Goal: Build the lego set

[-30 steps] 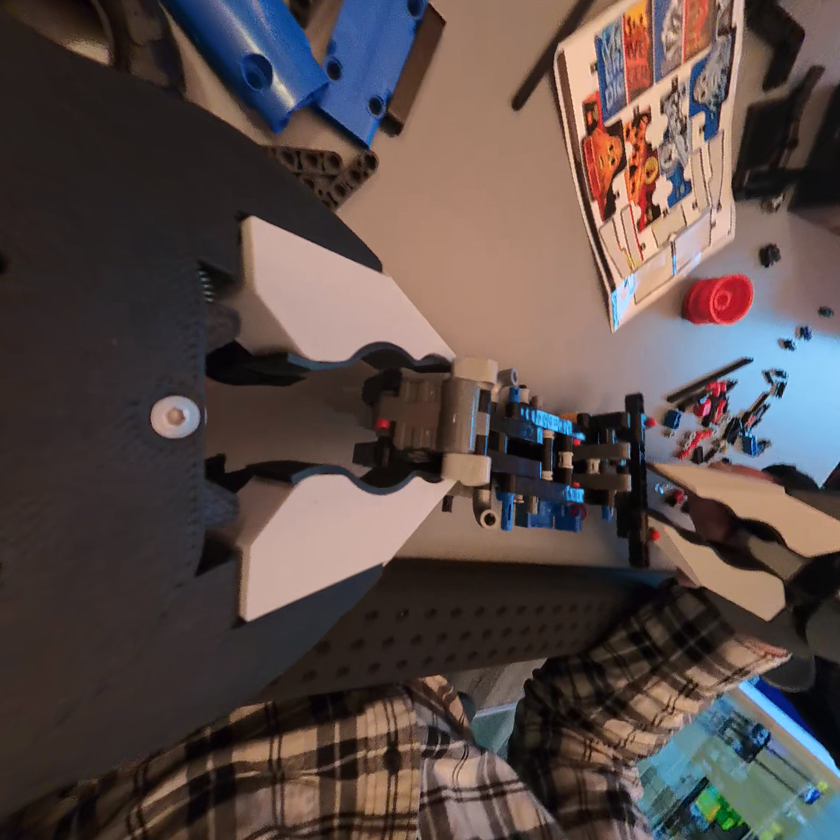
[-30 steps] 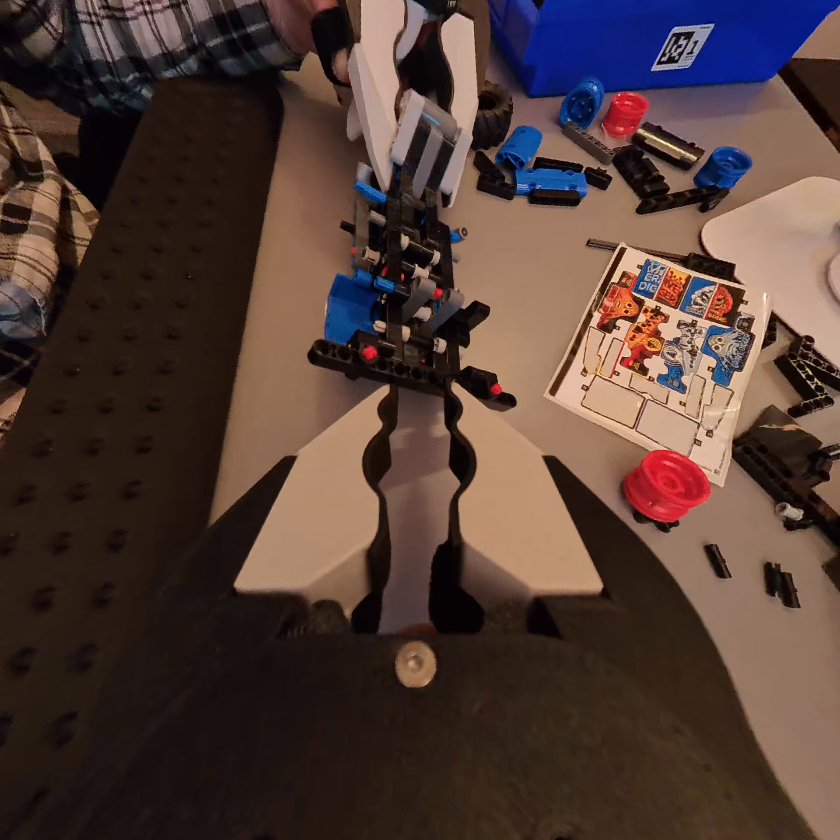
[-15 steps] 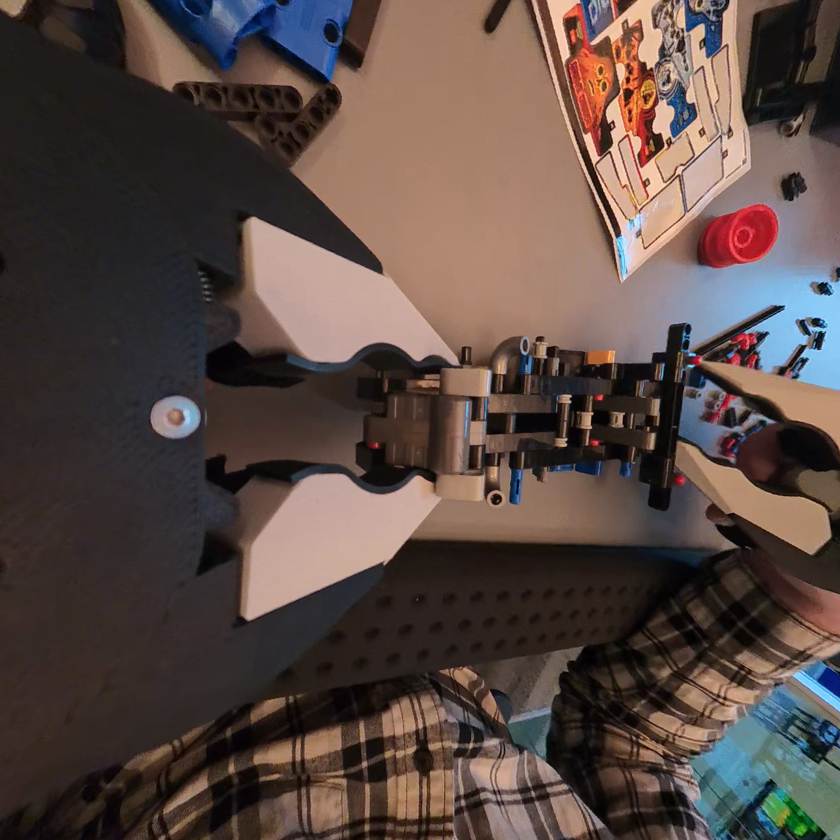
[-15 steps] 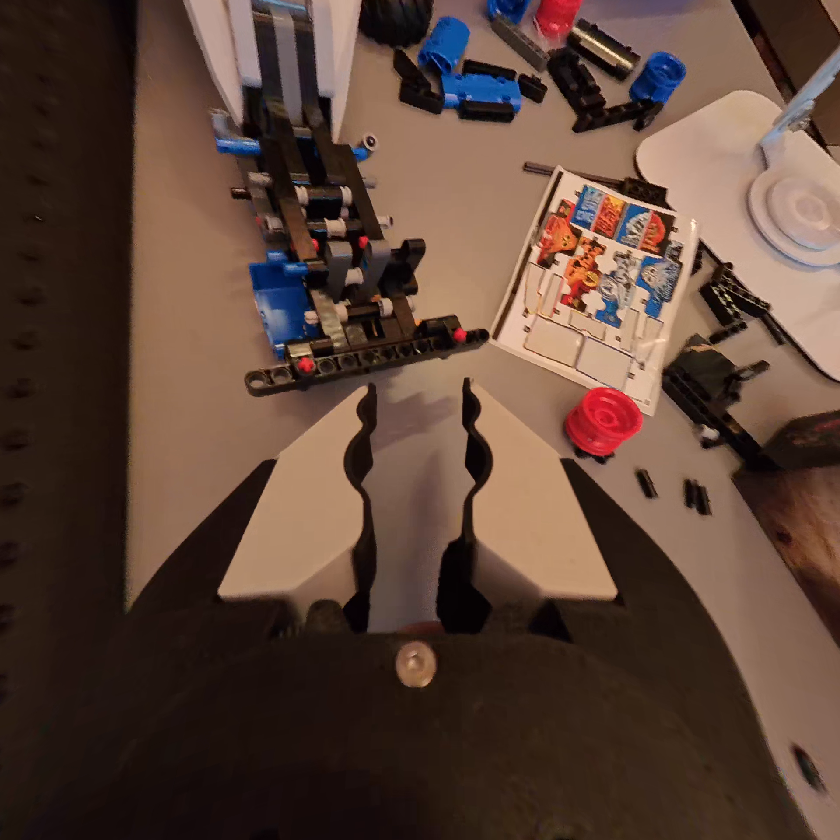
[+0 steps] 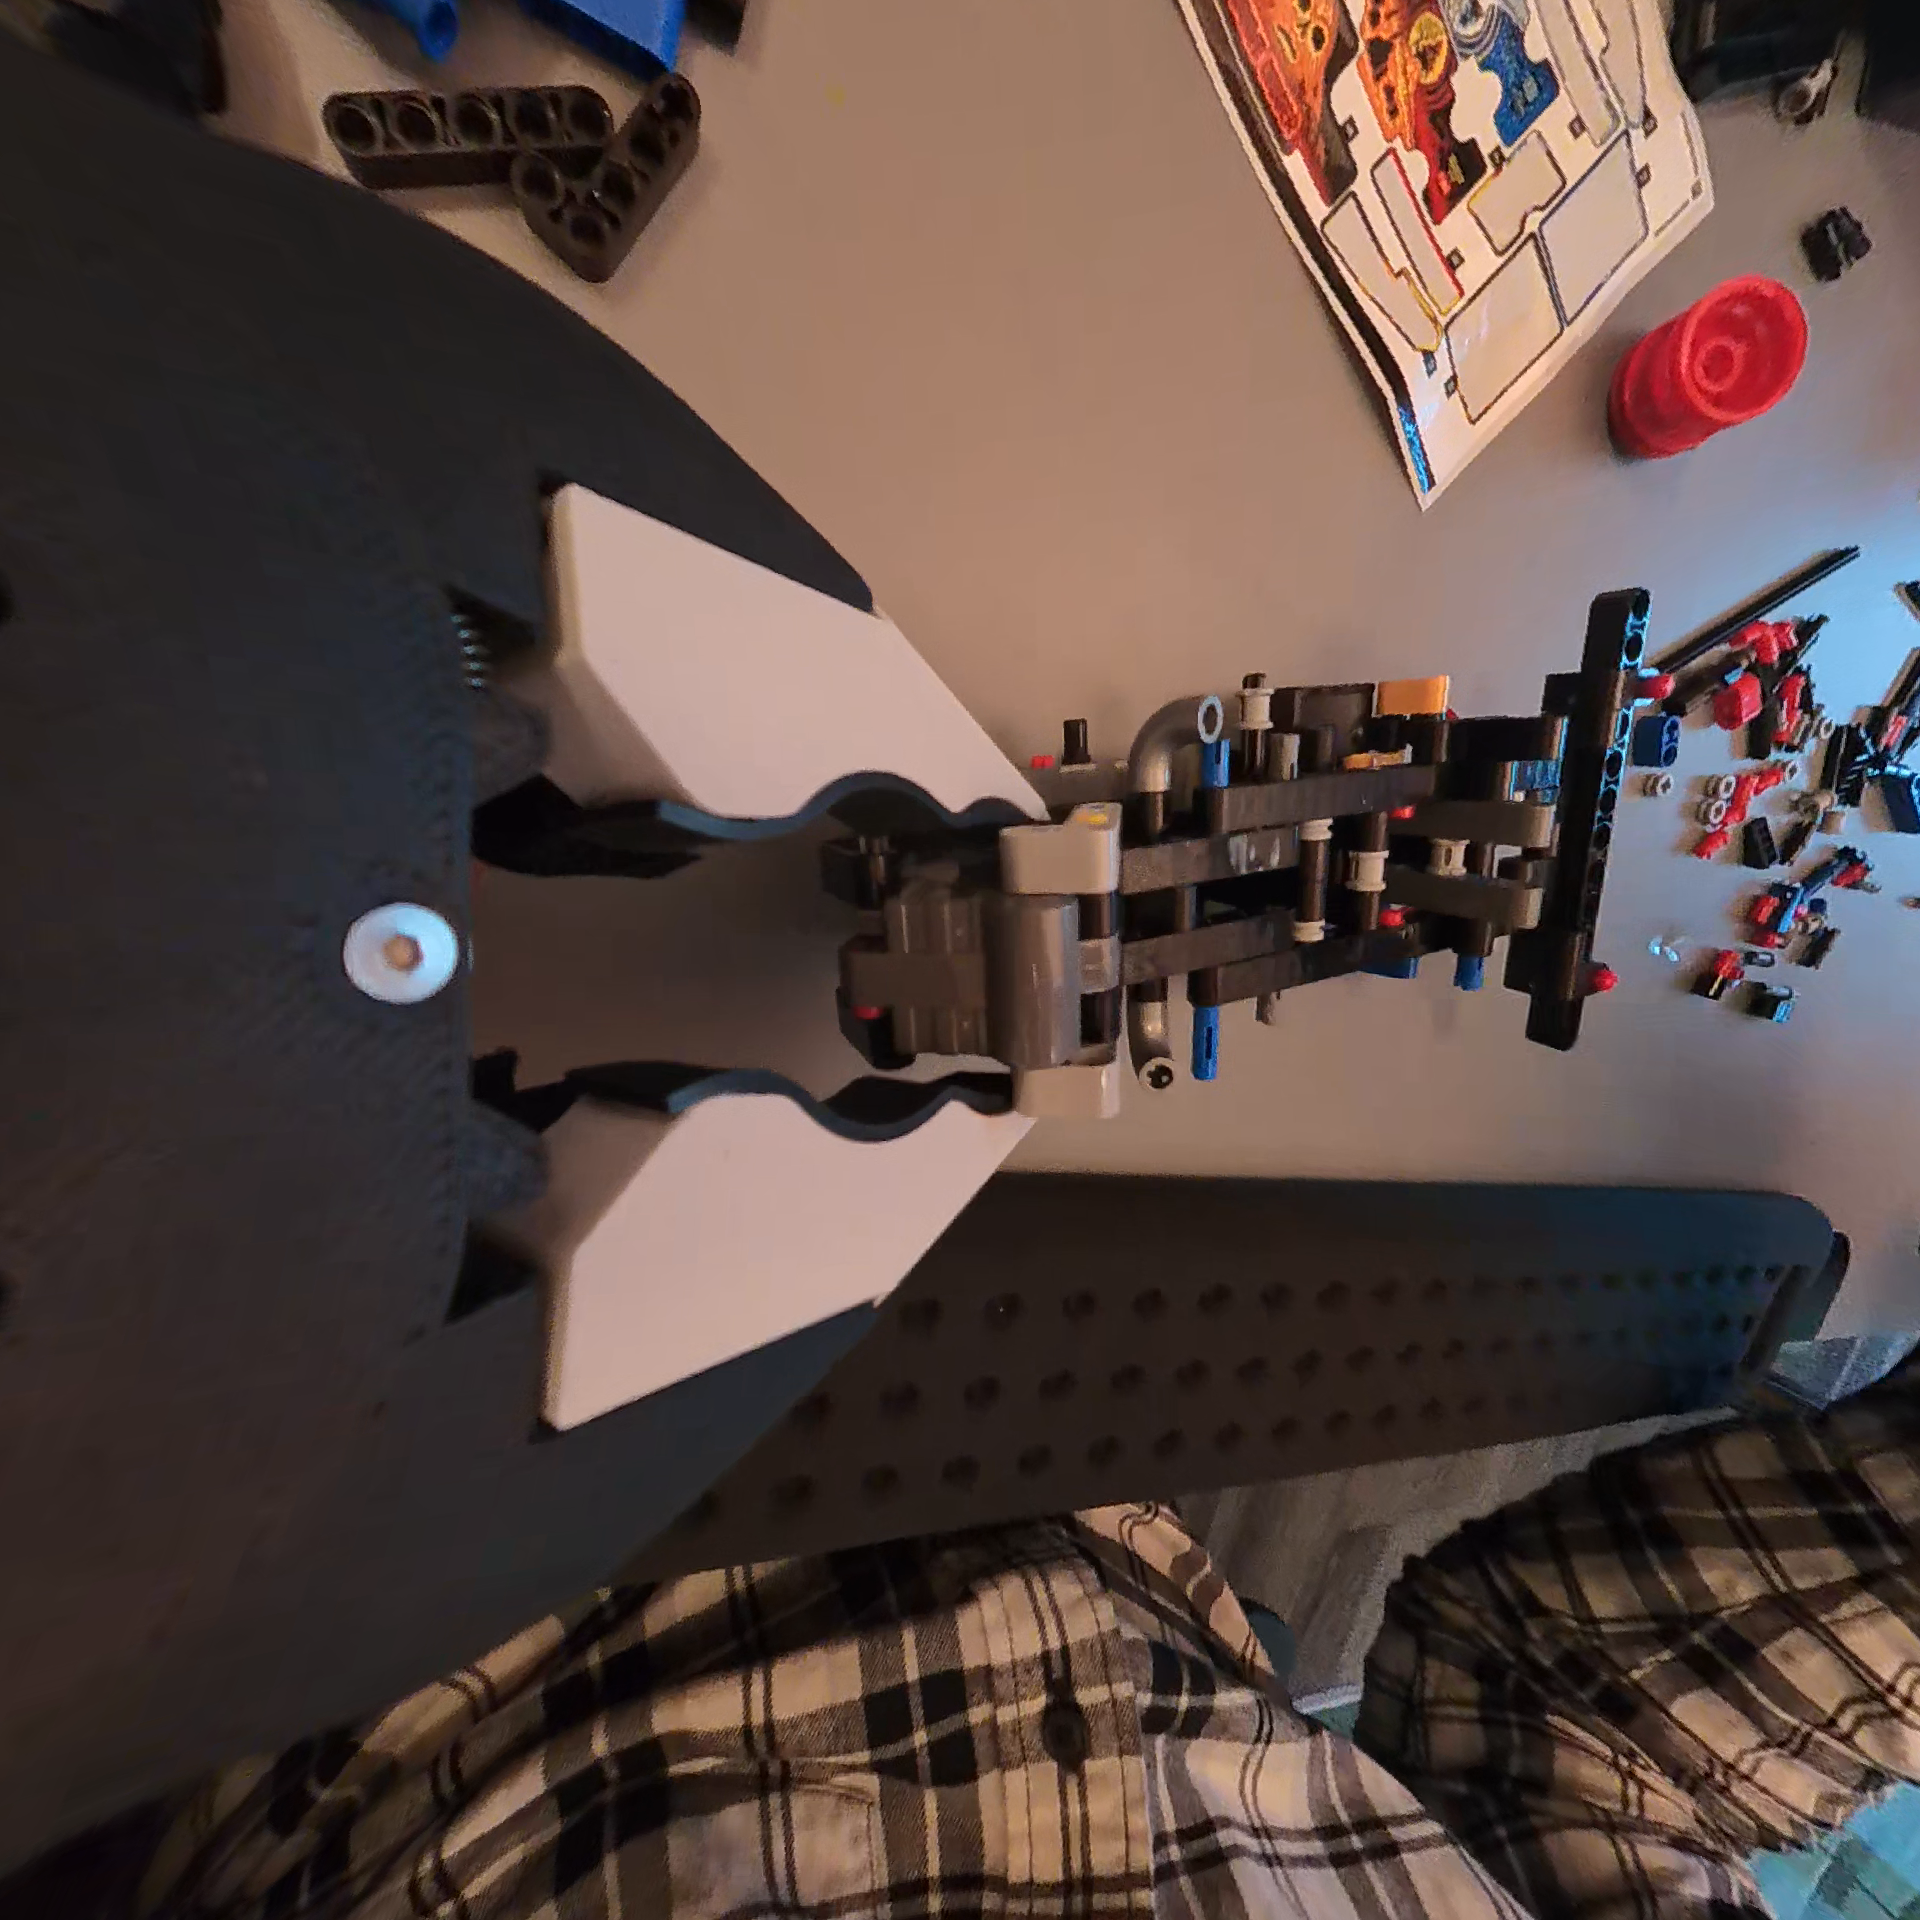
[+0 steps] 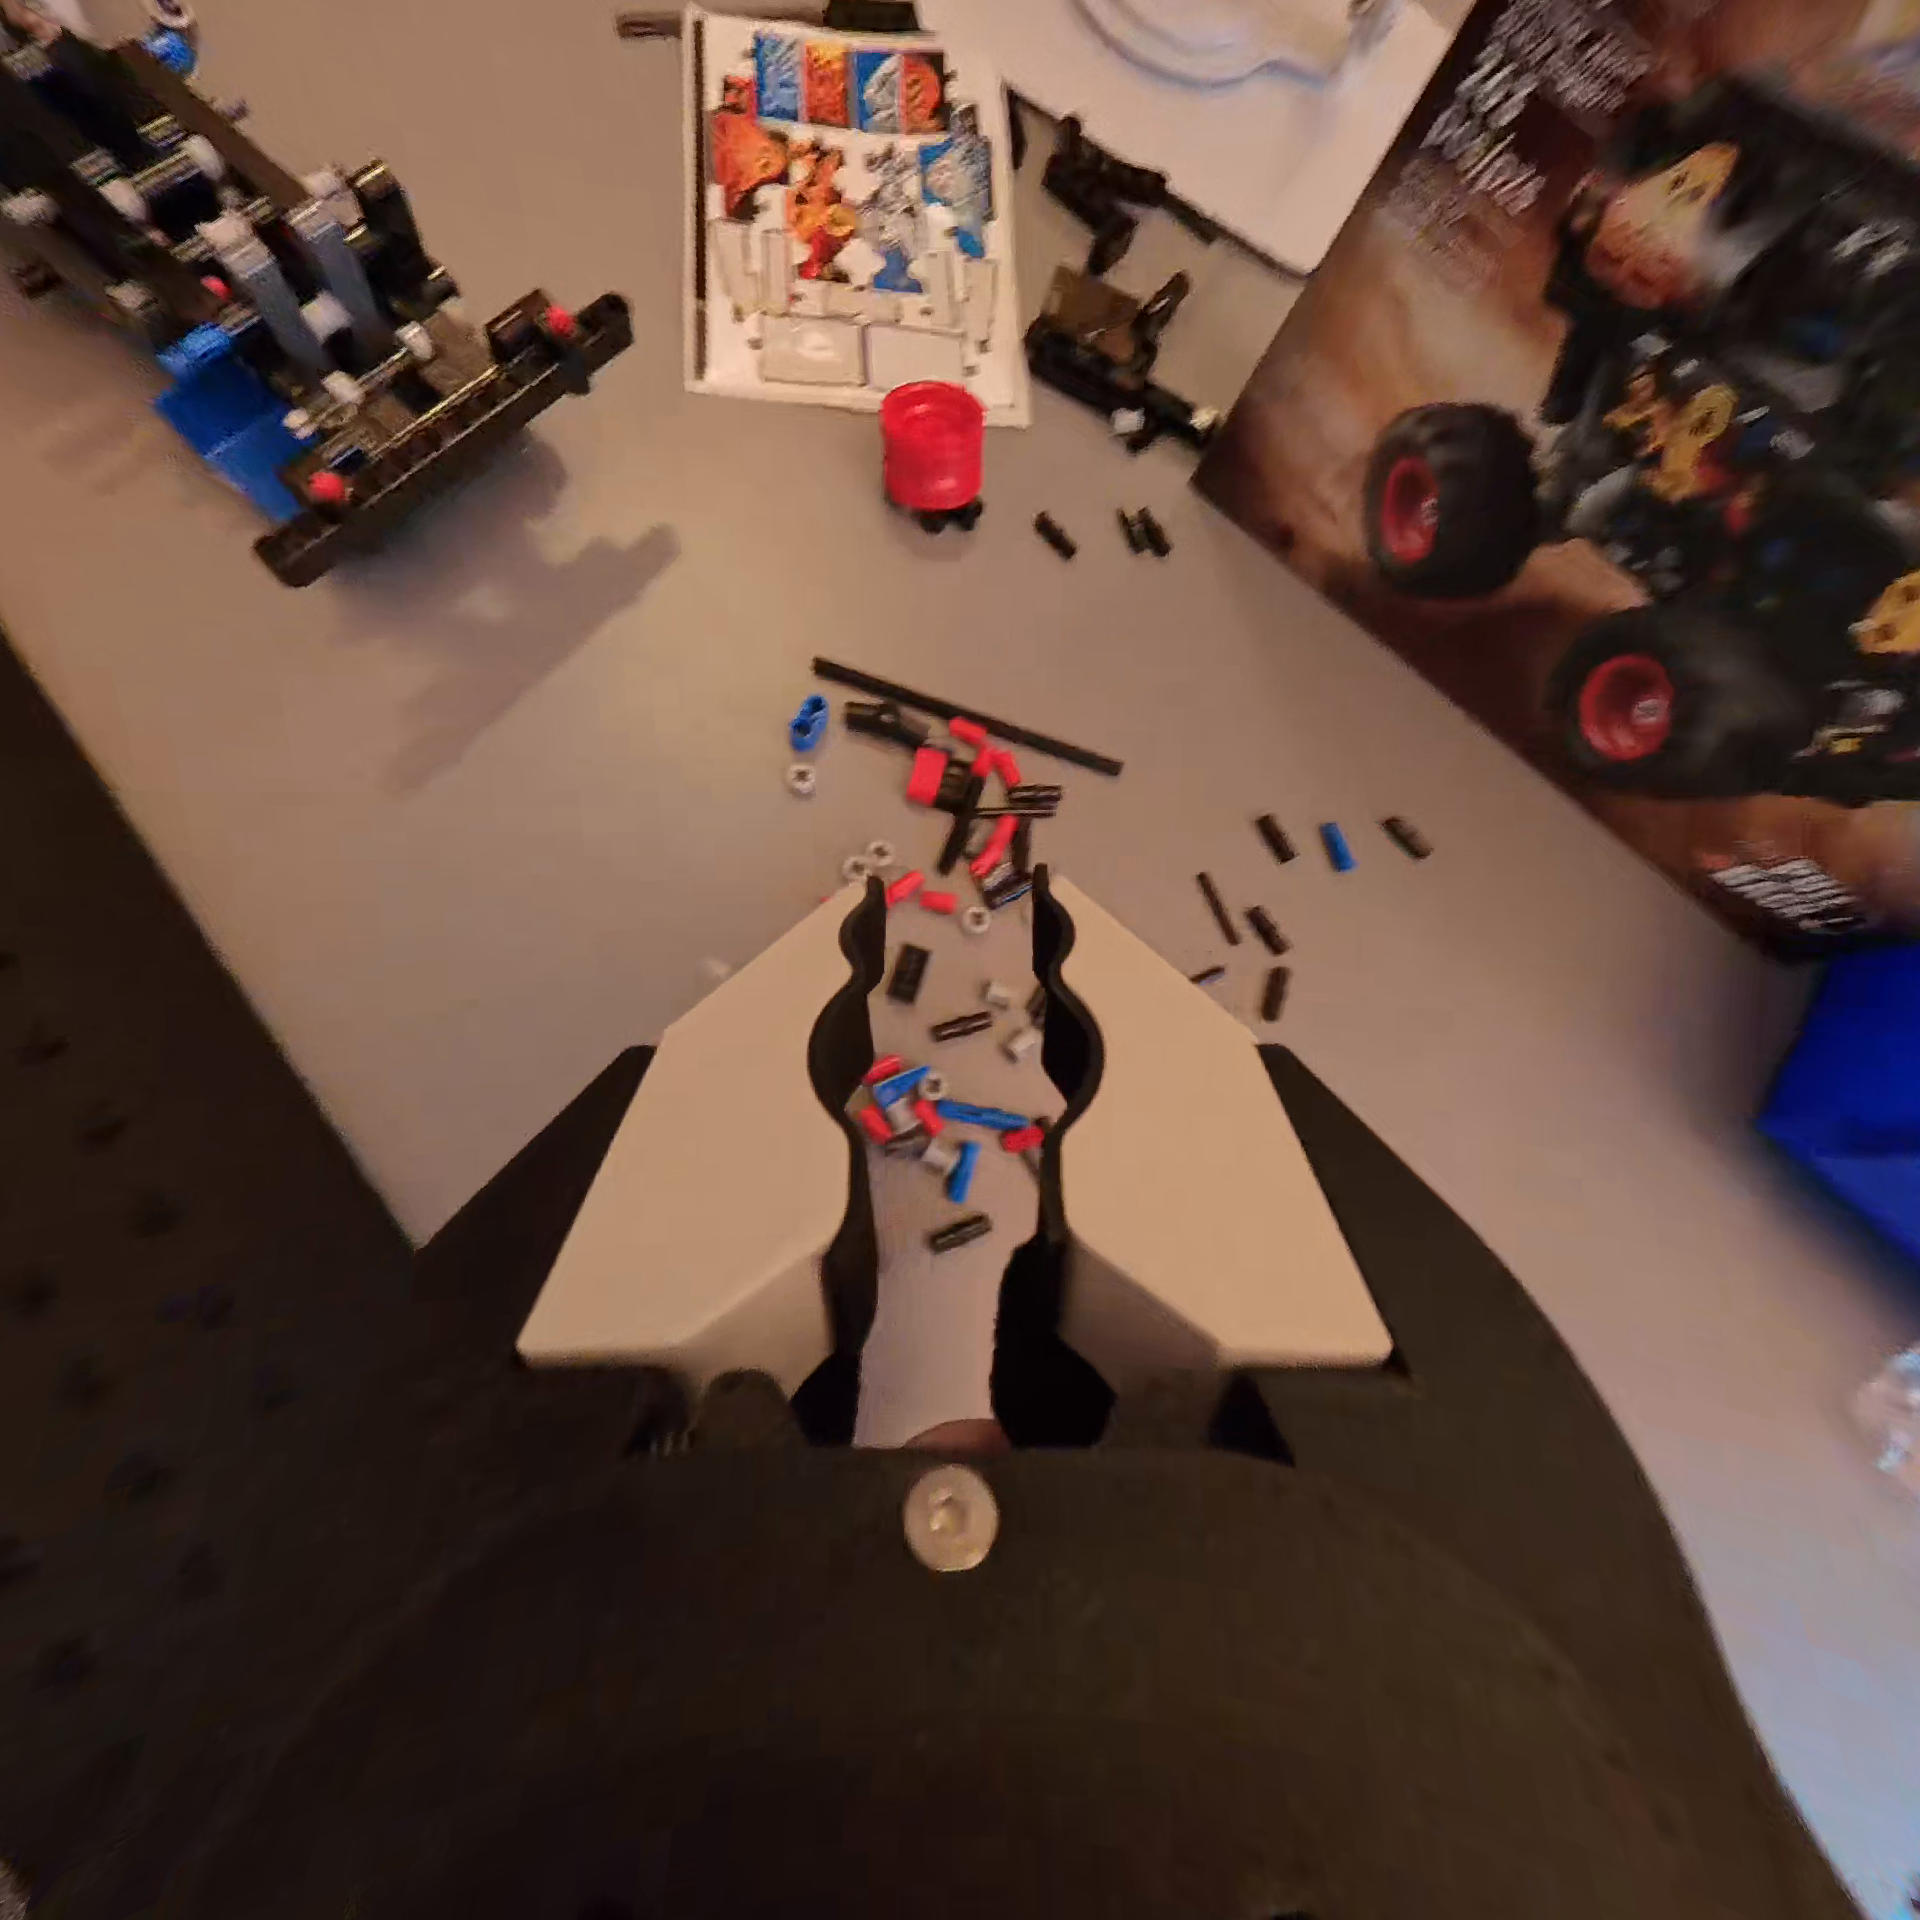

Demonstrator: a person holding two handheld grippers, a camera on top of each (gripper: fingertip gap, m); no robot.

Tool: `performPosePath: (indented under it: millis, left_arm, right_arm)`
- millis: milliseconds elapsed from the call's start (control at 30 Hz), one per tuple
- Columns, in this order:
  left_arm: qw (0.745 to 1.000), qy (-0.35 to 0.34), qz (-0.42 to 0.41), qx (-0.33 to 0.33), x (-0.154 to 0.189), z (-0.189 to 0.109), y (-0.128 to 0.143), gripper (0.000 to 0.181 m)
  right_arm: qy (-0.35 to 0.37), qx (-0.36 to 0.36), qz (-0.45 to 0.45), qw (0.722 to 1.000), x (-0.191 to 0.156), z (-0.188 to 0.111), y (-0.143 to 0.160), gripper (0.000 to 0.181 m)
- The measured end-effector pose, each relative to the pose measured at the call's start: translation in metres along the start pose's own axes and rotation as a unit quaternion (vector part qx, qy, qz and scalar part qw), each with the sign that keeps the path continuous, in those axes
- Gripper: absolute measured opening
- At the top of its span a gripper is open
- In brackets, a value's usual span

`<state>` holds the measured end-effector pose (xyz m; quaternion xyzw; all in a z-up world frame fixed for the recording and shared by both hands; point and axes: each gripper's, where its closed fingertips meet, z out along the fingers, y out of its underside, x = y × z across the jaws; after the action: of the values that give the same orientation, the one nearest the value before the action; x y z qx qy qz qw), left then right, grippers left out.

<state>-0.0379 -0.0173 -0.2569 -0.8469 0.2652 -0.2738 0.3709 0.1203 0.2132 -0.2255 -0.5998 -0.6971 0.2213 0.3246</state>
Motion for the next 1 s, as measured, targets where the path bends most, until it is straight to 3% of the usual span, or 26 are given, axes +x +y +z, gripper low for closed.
performPosePath:
  millis: [167, 333, 567, 800, 1000]
  left_arm:
    - [1.0, 0.009, 0.006, 0.012, 0.003, -0.013, -0.007, 0.051]
    - [0.999, -0.016, 0.032, 0.01, -0.002, -0.025, -0.016, 0.054]
    - [0.997, -0.018, 0.07, -0.002, -0.002, -0.022, -0.035, 0.053]
    - [0.993, -0.012, 0.109, -0.034, -0.007, -0.007, -0.051, 0.053]
    - [0.988, -0.01, 0.145, -0.057, -0.016, 0.01, -0.066, 0.056]
  right_arm:
    - [-0.053, -0.045, -0.017, 0.997, -0.03, 0.032, 0.018, 0.025]
    - [-0.066, -0.088, -0.024, 0.994, -0.035, 0.059, 0.026, 0.022]
    - [-0.074, -0.097, 0.009, 0.993, -0.033, 0.064, 0.028, 0.006]
    - [-0.075, -0.086, 0.017, 0.993, -0.033, 0.065, 0.025, 0.005]
    - [-0.071, -0.013, -0.01, 0.997, -0.053, 0.054, -0.007, 0.005]
